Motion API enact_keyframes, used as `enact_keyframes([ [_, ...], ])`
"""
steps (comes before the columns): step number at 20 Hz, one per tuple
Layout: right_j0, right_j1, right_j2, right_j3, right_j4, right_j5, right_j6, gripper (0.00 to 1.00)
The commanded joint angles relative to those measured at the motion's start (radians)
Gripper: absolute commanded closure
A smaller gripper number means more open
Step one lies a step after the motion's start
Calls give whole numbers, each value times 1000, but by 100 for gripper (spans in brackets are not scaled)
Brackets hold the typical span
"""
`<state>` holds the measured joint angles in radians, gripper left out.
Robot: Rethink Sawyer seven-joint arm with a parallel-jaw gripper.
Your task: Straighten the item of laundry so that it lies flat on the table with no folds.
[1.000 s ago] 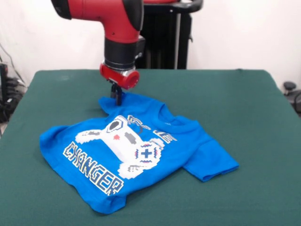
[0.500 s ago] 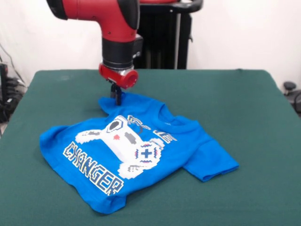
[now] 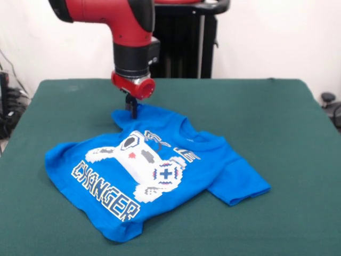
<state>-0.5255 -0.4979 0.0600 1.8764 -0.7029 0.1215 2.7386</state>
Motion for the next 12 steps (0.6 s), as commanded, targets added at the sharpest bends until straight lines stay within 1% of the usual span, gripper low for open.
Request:
enact_keyframes([
  [1, 1, 150, 139, 114, 5, 207, -144, 100],
  [3, -14, 149, 153, 117, 4, 222, -157, 100],
  [8, -19, 145, 158, 121, 1, 234, -152, 100],
  [12, -19, 95, 160, 142, 22, 271, -154, 100],
])
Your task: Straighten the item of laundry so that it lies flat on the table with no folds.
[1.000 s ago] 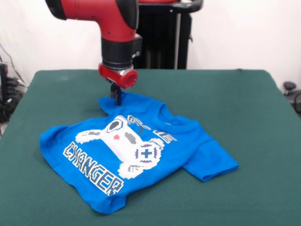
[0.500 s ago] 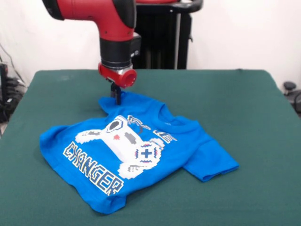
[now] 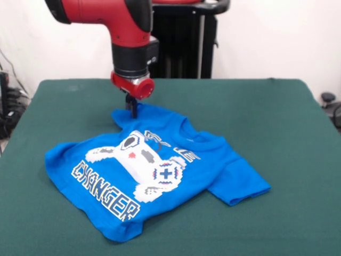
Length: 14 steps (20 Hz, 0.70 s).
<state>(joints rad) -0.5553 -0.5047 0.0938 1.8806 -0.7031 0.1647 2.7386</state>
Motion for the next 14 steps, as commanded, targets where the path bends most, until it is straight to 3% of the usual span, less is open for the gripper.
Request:
enact_keyframes([
  [1, 13, 85, 125, 144, 25, 231, -152, 100],
  [8, 22, -29, 133, 186, 37, 252, -151, 100],
  [14, -16, -41, 151, 204, 9, 263, -173, 100],
])
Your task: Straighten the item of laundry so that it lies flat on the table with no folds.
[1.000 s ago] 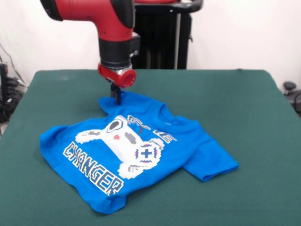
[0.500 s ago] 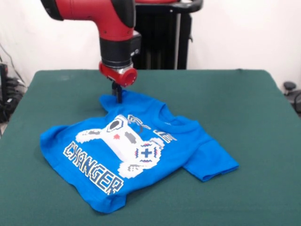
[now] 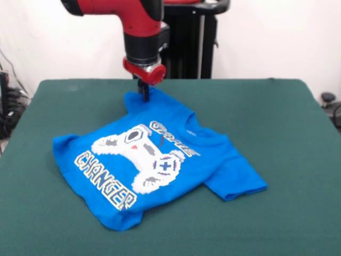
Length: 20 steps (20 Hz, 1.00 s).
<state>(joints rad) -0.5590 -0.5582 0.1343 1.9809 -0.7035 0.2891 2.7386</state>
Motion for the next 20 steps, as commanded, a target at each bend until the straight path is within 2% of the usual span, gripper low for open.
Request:
enact_keyframes([
  [1, -14, 24, 107, 99, -3, 132, -171, 100],
  [9, -1, 136, 46, 39, -116, 33, -128, 100],
  [14, -18, 154, 61, 24, -146, 36, -138, 100],
  [15, -27, 148, 77, 23, -163, 45, -158, 0],
  [18, -42, 136, 98, 33, -119, 93, -163, 0],
  [20, -54, 57, 135, 78, -57, 163, -174, 0],
])
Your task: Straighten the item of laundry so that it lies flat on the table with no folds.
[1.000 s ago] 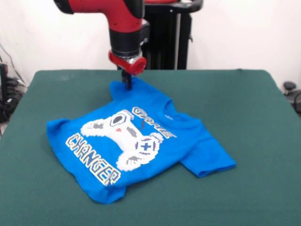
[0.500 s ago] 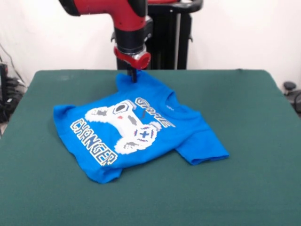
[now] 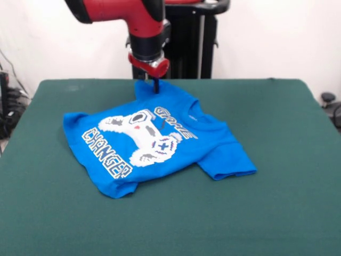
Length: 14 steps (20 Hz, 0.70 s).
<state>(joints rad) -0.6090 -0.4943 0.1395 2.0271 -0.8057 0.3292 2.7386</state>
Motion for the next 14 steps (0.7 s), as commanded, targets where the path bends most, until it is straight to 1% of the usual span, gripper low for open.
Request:
enact_keyframes([
  [1, -14, -51, 157, 53, 80, 170, -194, 0],
  [3, -35, -124, 204, 89, 135, 241, -227, 0],
  [8, -84, -238, 293, 152, 219, 334, -263, 0],
  [11, -109, -283, 339, 172, 255, 376, -281, 0],
  [14, -127, -306, 380, 167, 280, 408, -286, 0],
])
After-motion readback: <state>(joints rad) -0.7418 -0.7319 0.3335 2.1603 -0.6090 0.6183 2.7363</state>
